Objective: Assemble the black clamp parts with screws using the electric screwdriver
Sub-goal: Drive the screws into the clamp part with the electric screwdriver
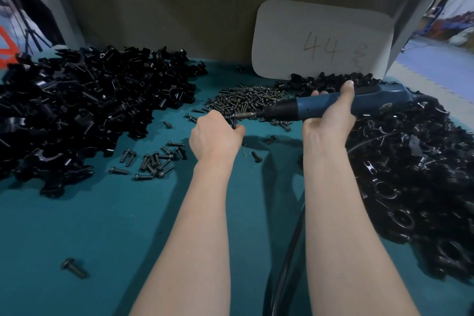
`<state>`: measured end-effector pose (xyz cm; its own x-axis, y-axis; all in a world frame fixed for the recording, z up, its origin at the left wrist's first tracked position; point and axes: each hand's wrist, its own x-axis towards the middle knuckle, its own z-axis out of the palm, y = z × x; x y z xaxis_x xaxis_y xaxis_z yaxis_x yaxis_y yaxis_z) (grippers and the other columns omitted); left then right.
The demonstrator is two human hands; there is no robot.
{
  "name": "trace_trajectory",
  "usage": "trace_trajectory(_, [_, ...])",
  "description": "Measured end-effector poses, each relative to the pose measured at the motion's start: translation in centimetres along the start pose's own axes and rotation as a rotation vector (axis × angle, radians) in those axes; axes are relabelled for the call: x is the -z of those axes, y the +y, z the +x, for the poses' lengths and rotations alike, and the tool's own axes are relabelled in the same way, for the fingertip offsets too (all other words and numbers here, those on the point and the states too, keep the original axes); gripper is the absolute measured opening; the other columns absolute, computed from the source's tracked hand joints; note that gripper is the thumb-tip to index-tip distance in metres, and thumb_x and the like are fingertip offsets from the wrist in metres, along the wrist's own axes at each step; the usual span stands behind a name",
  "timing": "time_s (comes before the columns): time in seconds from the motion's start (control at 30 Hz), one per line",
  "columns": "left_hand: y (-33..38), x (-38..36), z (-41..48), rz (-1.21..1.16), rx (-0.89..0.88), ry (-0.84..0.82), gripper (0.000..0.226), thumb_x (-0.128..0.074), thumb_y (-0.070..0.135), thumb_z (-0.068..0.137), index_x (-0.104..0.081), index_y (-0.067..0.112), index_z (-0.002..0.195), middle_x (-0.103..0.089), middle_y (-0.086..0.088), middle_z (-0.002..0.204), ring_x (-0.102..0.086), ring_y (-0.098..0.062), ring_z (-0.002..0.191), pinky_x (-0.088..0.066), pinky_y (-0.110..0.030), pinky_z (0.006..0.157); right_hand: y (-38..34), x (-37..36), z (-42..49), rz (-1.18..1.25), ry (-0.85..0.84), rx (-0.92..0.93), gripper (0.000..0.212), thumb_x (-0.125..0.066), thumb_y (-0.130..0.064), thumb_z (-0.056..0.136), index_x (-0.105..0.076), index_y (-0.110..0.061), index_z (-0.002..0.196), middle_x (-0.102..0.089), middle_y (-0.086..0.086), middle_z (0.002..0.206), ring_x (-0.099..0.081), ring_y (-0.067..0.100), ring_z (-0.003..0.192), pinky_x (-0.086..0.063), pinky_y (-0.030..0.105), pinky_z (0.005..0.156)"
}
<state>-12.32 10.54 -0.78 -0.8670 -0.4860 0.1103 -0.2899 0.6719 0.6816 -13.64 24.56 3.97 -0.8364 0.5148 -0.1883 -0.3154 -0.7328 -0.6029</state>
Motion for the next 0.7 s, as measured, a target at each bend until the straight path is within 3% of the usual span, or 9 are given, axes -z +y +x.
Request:
trace_trajectory(0.2, [0.01, 0.01, -0.04, -0.006, 0.009, 0.0, 0.04, -0.066, 0.037, 0.084, -0.038, 0.015, 0.066, -0.045, 0.0, 0.064, -0.05, -0.025, 0.068, -0.025, -0.026, 0.045, 0.07, -0.2, -0.15, -0.006, -0.007, 0.007, 0.034, -0.06, -0.028, 0.094, -0.036, -0.013, 0.114, -0.054, 0.007, 0.103, -0.062, 0.016, 0.077, -0.05, 0.019, 0.051])
trace_trajectory(0.33, [-0.04, 0.0, 0.01, -0.013, 0.009, -0.001, 0.041, -0.067, 0.038, 0.084, -0.037, 0.016, 0.065, -0.044, 0.0, 0.064, -0.051, -0.027, 0.071, -0.027, -0.028, 0.048, 0.15, -0.25, -0.15, -0.01, -0.014, 0.0, 0.033, -0.059, -0.027, 0.094, -0.037, -0.013, 0.114, -0.054, 0.007, 0.103, -0.062, 0.017, 0.08, -0.051, 0.022, 0.057])
trace_trajectory(0.53, [-0.13, -0.08, 0.11, -0.024, 0.013, -0.002, 0.037, -0.067, 0.038, 0.083, -0.04, 0.016, 0.068, -0.045, 0.001, 0.064, -0.053, -0.027, 0.073, -0.034, -0.029, 0.055, 0.26, -0.3, -0.22, -0.004, -0.027, -0.006, 0.036, -0.06, -0.027, 0.094, -0.036, -0.014, 0.117, -0.054, 0.006, 0.099, -0.061, 0.017, 0.08, -0.051, 0.021, 0.056])
trace_trajectory(0.7, [-0.2, -0.09, 0.18, -0.025, 0.016, -0.009, 0.035, -0.067, 0.038, 0.083, -0.043, 0.016, 0.07, -0.048, 0.0, 0.065, -0.055, -0.027, 0.072, -0.033, -0.028, 0.052, 0.39, -0.37, -0.29, 0.001, -0.025, -0.008, 0.036, -0.06, -0.027, 0.093, -0.036, -0.014, 0.117, -0.055, 0.007, 0.101, -0.061, 0.017, 0.081, -0.052, 0.023, 0.062])
